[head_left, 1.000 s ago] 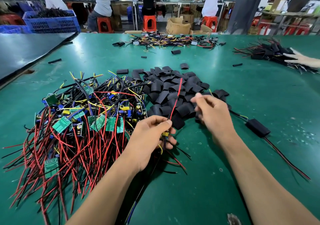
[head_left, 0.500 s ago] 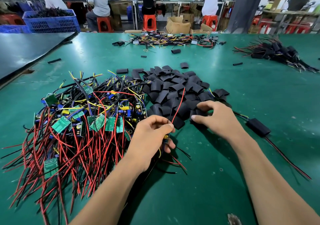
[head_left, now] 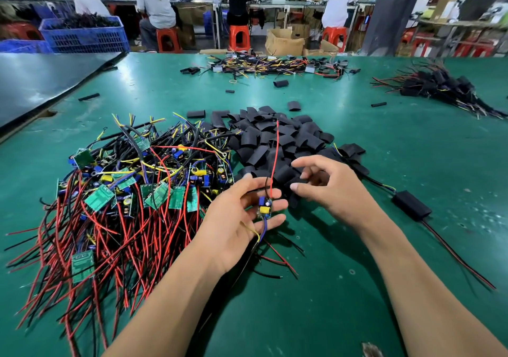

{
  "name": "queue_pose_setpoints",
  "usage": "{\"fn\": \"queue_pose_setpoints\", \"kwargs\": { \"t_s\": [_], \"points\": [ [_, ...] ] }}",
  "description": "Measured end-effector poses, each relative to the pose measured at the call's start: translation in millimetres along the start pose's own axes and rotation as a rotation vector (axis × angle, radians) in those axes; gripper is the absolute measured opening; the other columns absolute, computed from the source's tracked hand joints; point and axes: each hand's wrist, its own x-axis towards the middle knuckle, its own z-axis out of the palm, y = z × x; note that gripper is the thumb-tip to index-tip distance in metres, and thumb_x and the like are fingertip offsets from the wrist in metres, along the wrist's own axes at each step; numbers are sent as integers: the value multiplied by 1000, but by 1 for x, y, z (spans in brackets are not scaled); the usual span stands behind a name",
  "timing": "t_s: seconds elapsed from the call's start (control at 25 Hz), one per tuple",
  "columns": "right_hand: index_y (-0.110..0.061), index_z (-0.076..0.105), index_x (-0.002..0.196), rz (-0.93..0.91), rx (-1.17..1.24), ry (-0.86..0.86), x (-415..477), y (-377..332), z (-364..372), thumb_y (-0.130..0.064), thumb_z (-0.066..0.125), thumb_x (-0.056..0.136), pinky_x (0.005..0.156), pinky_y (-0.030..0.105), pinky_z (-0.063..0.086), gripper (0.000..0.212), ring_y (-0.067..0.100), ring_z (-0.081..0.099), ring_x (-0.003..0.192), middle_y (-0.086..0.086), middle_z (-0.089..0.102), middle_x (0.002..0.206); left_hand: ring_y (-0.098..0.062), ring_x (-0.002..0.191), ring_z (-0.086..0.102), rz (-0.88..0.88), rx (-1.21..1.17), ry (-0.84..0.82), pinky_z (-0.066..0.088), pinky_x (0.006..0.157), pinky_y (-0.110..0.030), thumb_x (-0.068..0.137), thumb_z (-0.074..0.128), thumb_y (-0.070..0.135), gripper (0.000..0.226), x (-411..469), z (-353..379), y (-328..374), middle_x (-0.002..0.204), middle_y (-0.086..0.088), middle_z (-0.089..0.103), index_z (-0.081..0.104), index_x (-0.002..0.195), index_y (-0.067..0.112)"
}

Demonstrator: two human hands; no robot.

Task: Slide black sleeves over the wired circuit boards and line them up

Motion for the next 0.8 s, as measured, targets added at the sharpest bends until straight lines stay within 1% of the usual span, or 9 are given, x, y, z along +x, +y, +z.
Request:
{"fn": "queue_pose_setpoints", "kwargs": {
  "t_s": [0.08,0.2,0.32,0.36,0.4,0.48,0.56,0.64,0.8],
  "points": [
    [-28,71,106,6,-3,-99,0,0,1,-10,83,79,68,27,48,34,8,55,69,-7,60,84,-31,88,74,-12,-48,-32,61,64,-40,104,43,34,42,1,-2,1,100,-19,73,63,116,-1],
    [-23,72,107,38,-2,-216,0,-1,8,-4,81,79,72,32,47,35,11,53,72,-4,58,83,-32,93,73,6,-72,-61,61,68,-42,102,48,26,36,1,-3,1,103,-20,72,62,118,-4],
    [-25,72,104,17,25,-152,0,-4,7,-4,81,79,73,16,47,34,1,56,73,-6,62,89,-23,76,72,43,26,-18,58,61,-32,99,53,14,25,1,-3,-2,90,-13,70,64,115,-2],
    [-25,73,104,19,91,-109,0,-5,5,-3,80,81,75,15,49,33,1,59,77,-5,64,93,-18,66,68,51,59,11,55,55,-28,98,55,12,21,2,-3,-3,84,-10,69,66,112,0],
    [-23,73,104,31,185,-73,1,-5,3,-2,78,82,75,19,53,31,3,62,81,-4,67,95,-15,59,61,58,84,34,50,50,-25,97,57,11,18,2,-3,-4,80,-8,68,67,108,2],
    [-20,74,104,67,367,-47,1,-5,-1,-1,75,84,75,29,57,28,12,64,85,-3,70,94,-12,54,50,71,127,57,41,46,-21,94,62,11,10,2,-3,-5,77,-4,65,69,99,6],
    [-19,76,102,86,459,-90,0,-6,0,-2,75,84,74,32,56,25,18,62,84,-3,71,93,-10,53,45,73,177,41,36,44,-19,92,66,13,4,2,-2,-7,77,-2,65,69,91,10],
    [-20,77,100,91,498,-146,-1,-8,4,-7,77,80,69,27,54,25,20,61,81,1,71,94,-10,50,43,58,195,0,33,43,-19,91,68,13,4,1,-1,-8,77,-2,66,68,90,10],
    [-12,73,115,139,694,-291,-2,-10,7,-14,79,76,65,24,51,39,20,58,78,10,69,100,-10,47,41,42,123,-27,31,40,-18,91,65,7,1,0,-1,-6,73,-4,64,66,91,6]
  ]
}}
